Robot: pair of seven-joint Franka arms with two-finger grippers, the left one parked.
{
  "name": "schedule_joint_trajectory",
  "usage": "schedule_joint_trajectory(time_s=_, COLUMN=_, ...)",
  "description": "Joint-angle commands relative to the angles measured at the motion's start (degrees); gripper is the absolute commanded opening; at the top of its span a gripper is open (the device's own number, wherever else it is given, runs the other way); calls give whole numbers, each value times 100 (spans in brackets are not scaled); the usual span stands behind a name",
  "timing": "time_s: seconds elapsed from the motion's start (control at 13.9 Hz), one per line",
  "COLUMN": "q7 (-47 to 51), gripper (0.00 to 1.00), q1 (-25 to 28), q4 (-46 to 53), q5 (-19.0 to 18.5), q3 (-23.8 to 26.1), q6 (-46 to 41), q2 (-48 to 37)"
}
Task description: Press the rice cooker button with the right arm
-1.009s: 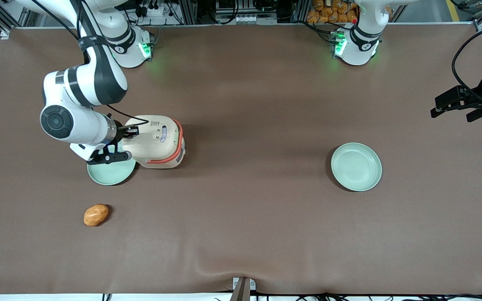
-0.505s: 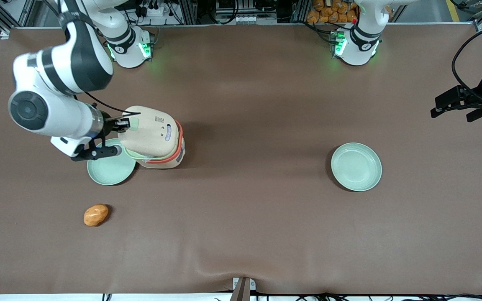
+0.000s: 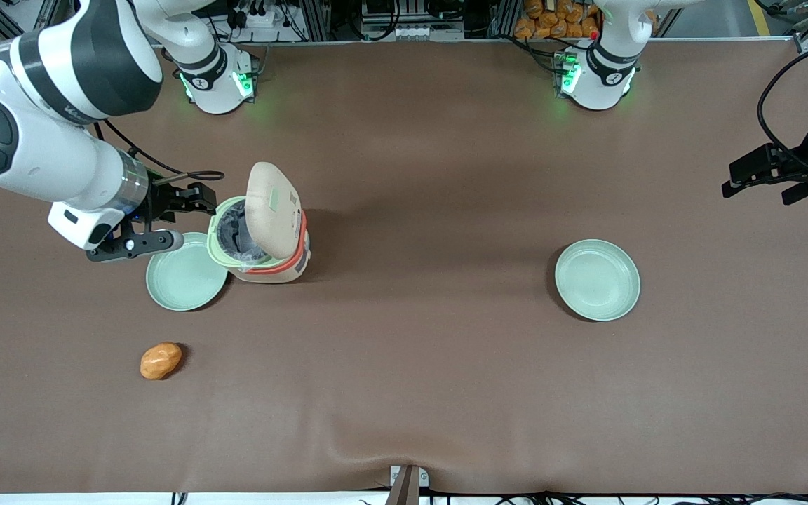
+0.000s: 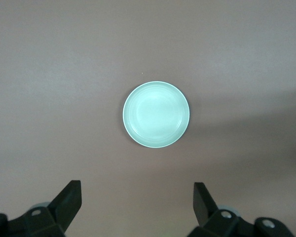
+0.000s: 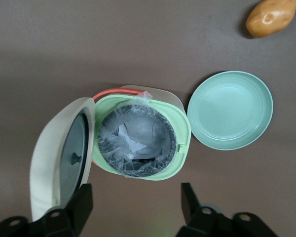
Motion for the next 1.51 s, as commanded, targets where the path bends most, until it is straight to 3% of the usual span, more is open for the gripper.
schedule_joint_trajectory(time_s=0.0, q7=49, gripper=100, q1=46, q4=247, q5=26, q3=103, q6=-31, q2=19)
schedule_joint_trajectory(time_s=0.22, q7=5, gripper=100, q1=-33, q4=704, q5=-97, q3=103, q6=-66, q2=-25)
schedule_joint_trajectory(time_s=0.58, q7=-135, gripper=100, q1=-700, q4=767, q5=-484, q3=86, q6=-75, q2=-429)
schedule_joint_trajectory(time_s=0.72, q7=-616, gripper=100, q1=-955, q4=741, q5=-615, q3=51, q6=-136, q2=-499)
schedule_joint_trajectory(time_s=1.44, q7=-777, gripper=100, q1=-1325, q4=609, q5=-634, q3=-125, q6=-347, q2=-535)
